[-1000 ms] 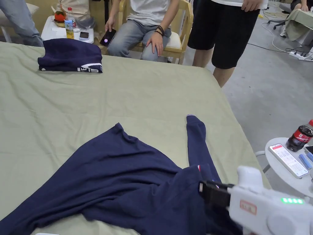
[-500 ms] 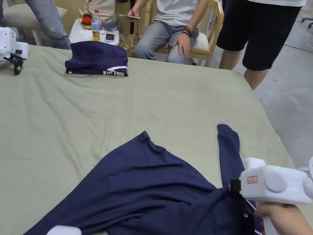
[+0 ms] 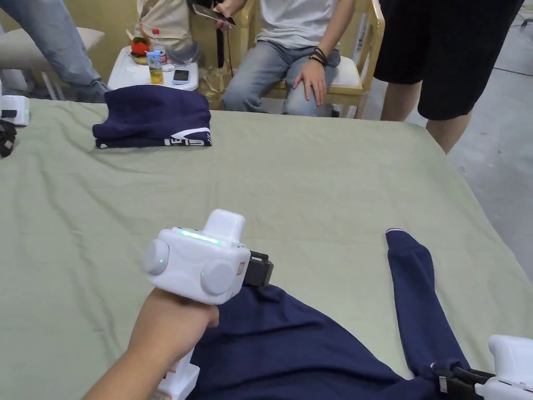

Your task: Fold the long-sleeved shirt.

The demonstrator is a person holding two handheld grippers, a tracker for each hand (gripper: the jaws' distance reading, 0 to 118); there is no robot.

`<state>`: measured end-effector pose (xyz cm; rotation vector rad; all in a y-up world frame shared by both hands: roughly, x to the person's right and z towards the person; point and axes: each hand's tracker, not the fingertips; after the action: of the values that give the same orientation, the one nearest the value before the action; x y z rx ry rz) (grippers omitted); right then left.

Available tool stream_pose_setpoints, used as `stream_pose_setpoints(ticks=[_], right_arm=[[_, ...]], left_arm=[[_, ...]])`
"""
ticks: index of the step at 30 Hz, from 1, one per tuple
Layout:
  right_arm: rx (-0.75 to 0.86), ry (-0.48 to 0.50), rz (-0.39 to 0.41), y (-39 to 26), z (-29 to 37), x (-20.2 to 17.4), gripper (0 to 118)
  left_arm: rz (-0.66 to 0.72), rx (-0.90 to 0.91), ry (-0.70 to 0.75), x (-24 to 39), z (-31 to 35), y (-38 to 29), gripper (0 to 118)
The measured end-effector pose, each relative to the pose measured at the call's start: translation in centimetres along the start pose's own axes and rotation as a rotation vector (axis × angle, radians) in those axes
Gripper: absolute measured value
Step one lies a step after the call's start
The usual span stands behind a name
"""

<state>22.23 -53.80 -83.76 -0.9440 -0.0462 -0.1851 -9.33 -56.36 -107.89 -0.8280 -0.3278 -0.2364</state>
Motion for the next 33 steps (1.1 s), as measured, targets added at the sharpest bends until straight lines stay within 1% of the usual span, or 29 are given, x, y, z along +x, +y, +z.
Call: stream_pose_setpoints(ticks=[2, 3, 4, 5, 6, 7, 8, 9, 11, 12, 13, 15, 17, 20, 22, 24, 26, 29, 30, 33], right_arm=[[-0.002, 0.021, -0.017, 0.1, 0.0, 0.0, 7], [0.0, 0.024, -0.029, 0.0, 0.1, 0.1, 7], [0.002, 0.03, -0.035, -0.1, 0.2, 0.3, 8], [0.003, 0.035, -0.034, -0.2, 0.3, 0.5, 8], [0.008, 0.036, -0.03, -0.3, 0.4, 0.5, 7], [0.017, 0.031, -0.031, -0.3, 0.8, 0.5, 7], [0.025, 0.033, -0.031, -0.4, 1.2, 0.6, 8], [0.036, 0.034, -0.033, -0.5, 1.7, 0.7, 7], [0.079, 0.036, -0.039, -0.5, 3.3, 0.9, 8], [0.107, 0.038, -0.035, -0.4, 4.3, 0.9, 7], [0.136, 0.033, -0.031, -0.3, 5.4, 1.0, 7], [0.196, 0.053, -0.051, 0.2, 7.6, 1.3, 8], [0.241, 0.064, -0.065, 1.0, 10.1, 1.5, 7], [0.34, 0.064, -0.033, 2.8, 14.3, 1.3, 7], [0.421, 0.088, -0.037, 4.3, 17.4, 1.2, 7], [0.504, 0.121, -0.044, 5.9, 20.9, 0.8, 7], [0.586, 0.114, 0.004, 7.8, 25.1, -0.2, 7], [0.722, 0.113, 0.095, 10.4, 31.2, -1.7, 7], [0.76, 0.122, 0.107, 11.5, 33.0, -2.0, 7], [0.853, 0.099, 0.119, 14.6, 38.8, -3.0, 7]], left_arm=[[-0.032, -0.037, 0.005, 0.3, -2.4, 0.1, 107], [-0.042, -0.105, -0.012, 0.3, -3.6, -0.2, 97], [-0.048, -0.161, -0.024, 0.5, -4.5, -0.4, 79], [-0.05, -0.22, -0.055, 0.8, -5.3, -0.8, 69], [0.011, -0.127, -0.143, 0.5, -4.4, -0.9, 51], [0.023, -0.1, -0.067, 0.9, -2.9, -0.5, 19], [0.023, -0.102, -0.041, 1.3, -2.4, -0.3, 3], [-0.013, -0.088, -0.007, 1.9, -1.8, -0.4, 3], [-0.004, -0.089, -0.026, 1.9, -0.5, -0.3, 3], [0.015, -0.096, -0.031, 1.6, 0.3, -0.1, 3], [0.07, -0.093, -0.046, 1.1, 1.4, 0.1, 3], [0.145, -0.049, -0.057, -0.1, 3.6, 0.8, 3], [0.187, 0.004, -0.051, -1.4, 7.4, 2.0, 3], [0.168, 0.088, -0.029, -3.3, 13.6, 4.4, 3], [0.155, 0.154, 0.003, -4.6, 18.6, 6.2, 3], [0.188, 0.229, 0.014, -6.5, 23.6, 7.9, 3], [0.204, 0.297, 0.045, -8.1, 29.1, 9.6, 3], [0.18, 0.402, 0.102, -10.2, 37.0, 11.5, 3], [0.178, 0.432, 0.114, -10.8, 39.6, 12.2, 3], [0.191, 0.524, 0.153, -12.0, 47.2, 13.7, 3]])
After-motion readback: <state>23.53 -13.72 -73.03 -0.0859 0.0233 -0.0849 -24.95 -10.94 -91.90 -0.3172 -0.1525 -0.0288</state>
